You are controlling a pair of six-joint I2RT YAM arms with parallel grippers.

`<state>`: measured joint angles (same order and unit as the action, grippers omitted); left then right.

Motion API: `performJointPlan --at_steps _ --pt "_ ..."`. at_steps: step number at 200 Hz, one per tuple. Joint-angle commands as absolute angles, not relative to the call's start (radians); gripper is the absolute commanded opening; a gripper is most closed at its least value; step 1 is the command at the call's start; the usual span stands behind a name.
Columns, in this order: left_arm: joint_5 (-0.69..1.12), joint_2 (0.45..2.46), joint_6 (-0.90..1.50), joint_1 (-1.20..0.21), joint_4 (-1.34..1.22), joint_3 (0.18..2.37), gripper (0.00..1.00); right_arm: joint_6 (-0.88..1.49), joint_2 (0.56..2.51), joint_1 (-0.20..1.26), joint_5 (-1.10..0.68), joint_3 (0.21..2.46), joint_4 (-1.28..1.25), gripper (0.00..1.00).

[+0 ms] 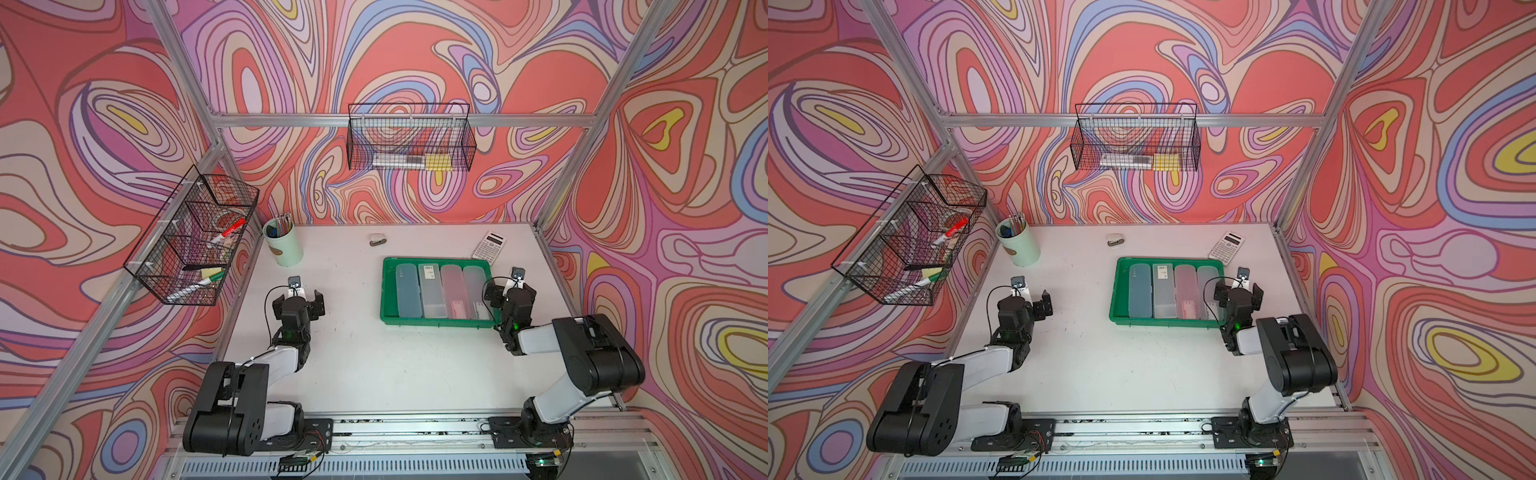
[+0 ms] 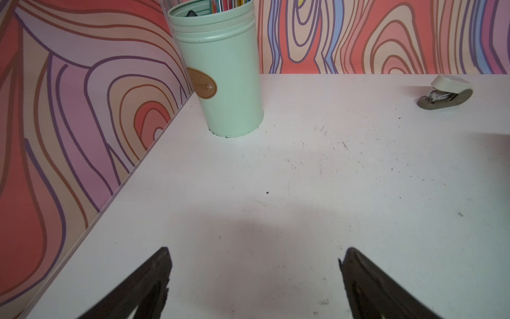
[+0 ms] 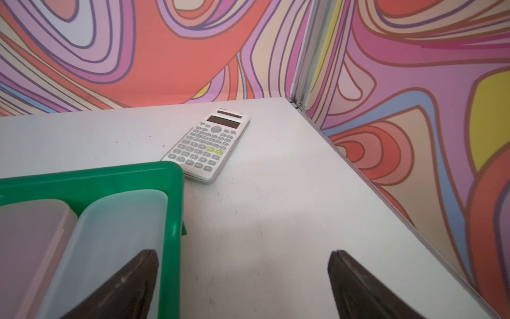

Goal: Put the pencil case into the storage box
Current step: Reset both arms

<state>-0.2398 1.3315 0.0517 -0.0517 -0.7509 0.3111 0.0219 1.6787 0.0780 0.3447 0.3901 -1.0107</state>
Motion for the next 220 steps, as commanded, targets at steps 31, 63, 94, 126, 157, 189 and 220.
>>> performJointPlan --at_steps 31,63,94,126,157,189,220 --pt "-0.142 1.541 0.008 -0.043 -1.168 0.23 0.99 0.115 1.697 -0.037 0.138 0.295 -1.271 0.98" --pt "-0.135 1.536 0.006 -0.044 -1.003 0.313 0.99 0.11 1.687 -0.058 0.047 0.341 -1.168 0.98" --pt "-0.067 1.542 0.018 -0.015 -0.885 0.377 0.99 0.096 1.682 -0.055 0.066 0.389 -1.076 0.98" --pt "-0.066 1.539 0.021 -0.012 -0.887 0.376 0.99 0.08 1.686 -0.021 0.135 0.425 -1.019 0.98" --pt "-0.066 1.536 0.022 -0.012 -0.877 0.377 0.99 0.079 1.687 -0.02 0.134 0.425 -1.02 0.98" --pt "-0.065 1.537 0.022 -0.012 -0.879 0.377 0.99 0.067 1.687 -0.02 0.102 0.449 -0.974 0.98" --pt "-0.064 1.537 0.021 -0.012 -0.879 0.377 0.99 0.065 1.689 -0.019 0.102 0.45 -0.977 0.98"
